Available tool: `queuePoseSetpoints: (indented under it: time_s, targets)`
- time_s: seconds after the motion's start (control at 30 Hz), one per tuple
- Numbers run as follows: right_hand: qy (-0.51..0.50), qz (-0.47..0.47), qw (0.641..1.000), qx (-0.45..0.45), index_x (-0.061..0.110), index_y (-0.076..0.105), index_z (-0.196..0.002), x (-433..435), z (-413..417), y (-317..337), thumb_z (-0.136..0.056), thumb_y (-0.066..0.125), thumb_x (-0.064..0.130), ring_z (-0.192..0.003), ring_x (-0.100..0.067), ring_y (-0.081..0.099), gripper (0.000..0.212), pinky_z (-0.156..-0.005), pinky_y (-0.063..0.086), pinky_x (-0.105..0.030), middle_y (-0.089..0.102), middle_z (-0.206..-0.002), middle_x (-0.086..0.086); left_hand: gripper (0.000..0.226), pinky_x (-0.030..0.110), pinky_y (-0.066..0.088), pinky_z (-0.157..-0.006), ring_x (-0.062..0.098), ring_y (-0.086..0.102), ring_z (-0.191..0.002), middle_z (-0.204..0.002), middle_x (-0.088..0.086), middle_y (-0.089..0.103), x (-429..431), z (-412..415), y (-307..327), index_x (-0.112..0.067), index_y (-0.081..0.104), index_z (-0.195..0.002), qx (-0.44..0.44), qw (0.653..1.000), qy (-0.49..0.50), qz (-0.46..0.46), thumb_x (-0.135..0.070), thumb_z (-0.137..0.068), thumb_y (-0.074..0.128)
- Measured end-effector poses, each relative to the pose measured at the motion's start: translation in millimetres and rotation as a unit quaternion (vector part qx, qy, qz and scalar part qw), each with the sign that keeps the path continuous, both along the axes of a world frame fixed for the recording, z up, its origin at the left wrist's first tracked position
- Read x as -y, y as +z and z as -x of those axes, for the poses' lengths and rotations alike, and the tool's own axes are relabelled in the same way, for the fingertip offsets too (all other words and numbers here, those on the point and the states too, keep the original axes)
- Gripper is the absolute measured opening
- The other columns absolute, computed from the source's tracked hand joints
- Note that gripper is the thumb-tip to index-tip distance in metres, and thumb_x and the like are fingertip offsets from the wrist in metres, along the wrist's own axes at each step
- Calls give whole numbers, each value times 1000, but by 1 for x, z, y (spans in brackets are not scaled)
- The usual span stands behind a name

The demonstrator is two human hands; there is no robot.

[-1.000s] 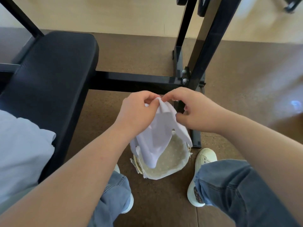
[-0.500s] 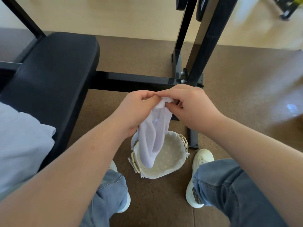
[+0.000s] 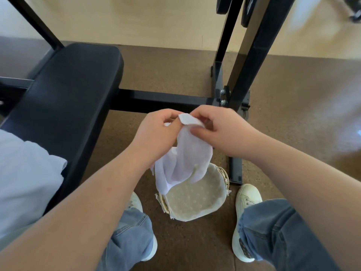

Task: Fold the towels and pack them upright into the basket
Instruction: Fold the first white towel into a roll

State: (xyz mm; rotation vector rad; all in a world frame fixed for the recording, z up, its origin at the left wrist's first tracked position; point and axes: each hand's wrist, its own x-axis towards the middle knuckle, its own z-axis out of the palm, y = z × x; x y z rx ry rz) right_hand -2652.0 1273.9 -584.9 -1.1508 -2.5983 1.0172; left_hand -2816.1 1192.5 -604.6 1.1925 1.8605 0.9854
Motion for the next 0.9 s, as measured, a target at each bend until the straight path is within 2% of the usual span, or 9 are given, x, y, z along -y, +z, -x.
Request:
queuePoseSetpoints:
  time_s: [0.1, 0.23, 0.3, 0.43, 0.5, 0.57, 0.7, 0.8, 0.9]
  targets:
    - [21, -6, 1000, -7, 38, 59, -125, 0, 3, -5, -98, 67, 29, -90, 3, 60, 30, -75, 49, -19, 64, -106, 21, 12, 22, 44, -72, -17, 58, -84, -87, -27, 70, -6, 7, -1, -41, 71, -98, 34, 999, 21, 16, -39, -100, 60]
    - [-20, -73, 995, -67, 31, 66, -111, -2, 11, -12, -100, 64, 37, -86, -4, 62, 14, -78, 55, -32, 68, -94, 15, 15, 25, 49, -74, -6, 65, -83, -88, -17, 74, -10, 4, -2, -38, 76, -100, 61, 997, 26, 31, -37, -100, 60]
    - [-27, -93, 993, -63, 29, 70, -106, -4, 14, -11, -102, 59, 40, -85, -7, 64, 16, -79, 56, -36, 69, -88, 13, 14, 27, 53, -76, 2, 68, -88, -92, -14, 74, -9, 3, -4, -36, 74, -105, 60, 997, 41, 36, -39, -100, 62]
    - [-49, -47, 998, 8, 25, 68, -112, -10, 17, -12, -104, 55, 32, -90, -10, 63, 17, -76, 52, -26, 67, -93, 10, 40, 27, 52, -80, 4, 62, -100, -111, -13, 65, -5, 5, -9, -34, 59, -129, 41, 994, 96, 42, -33, -92, 74]
    - [-63, -34, 997, 29, 26, 66, -114, -13, 18, -15, -105, 53, 27, -89, -10, 63, 16, -72, 50, -22, 66, -95, 9, 40, 24, 50, -75, 4, 61, -98, -109, -13, 64, -5, 7, -10, -34, 60, -127, 42, 990, 128, 41, -31, -91, 76]
    - [-86, -28, 995, 37, 25, 65, -111, -15, 16, -15, -105, 50, 27, -84, -9, 64, 16, -66, 49, -20, 66, -92, 8, 31, 25, 54, -77, 7, 63, -100, -107, -13, 65, -5, 8, -11, -33, 64, -120, 51, 985, 160, 32, -31, -91, 76]
    - [-148, -45, 988, 0, 21, 68, -97, -21, 10, -10, -105, 51, 34, -73, -10, 64, 23, -57, 47, -18, 68, -80, 4, 18, 33, 59, -88, 10, 66, -103, -106, -12, 68, -7, 8, -10, -36, 68, -110, 60, 978, 200, 6, -27, -94, 73]
    - [-175, -35, 983, -50, 26, 69, -97, -20, 9, -7, -105, 53, 38, -71, -5, 61, 22, -57, 42, -15, 65, -78, 11, 20, 26, 60, -80, 9, 67, -100, -104, -11, 68, -7, 5, -9, -36, 68, -108, 97, 974, 206, -5, -20, -95, 72]
    - [-162, -41, 983, -72, 26, 72, -99, -17, 10, -4, -104, 55, 38, -74, -2, 61, 21, -60, 42, -14, 66, -80, 15, 29, 21, 60, -75, 7, 68, -97, -107, -11, 68, -6, 2, -6, -31, 67, -121, 121, 976, 181, -6, -13, -99, 66]
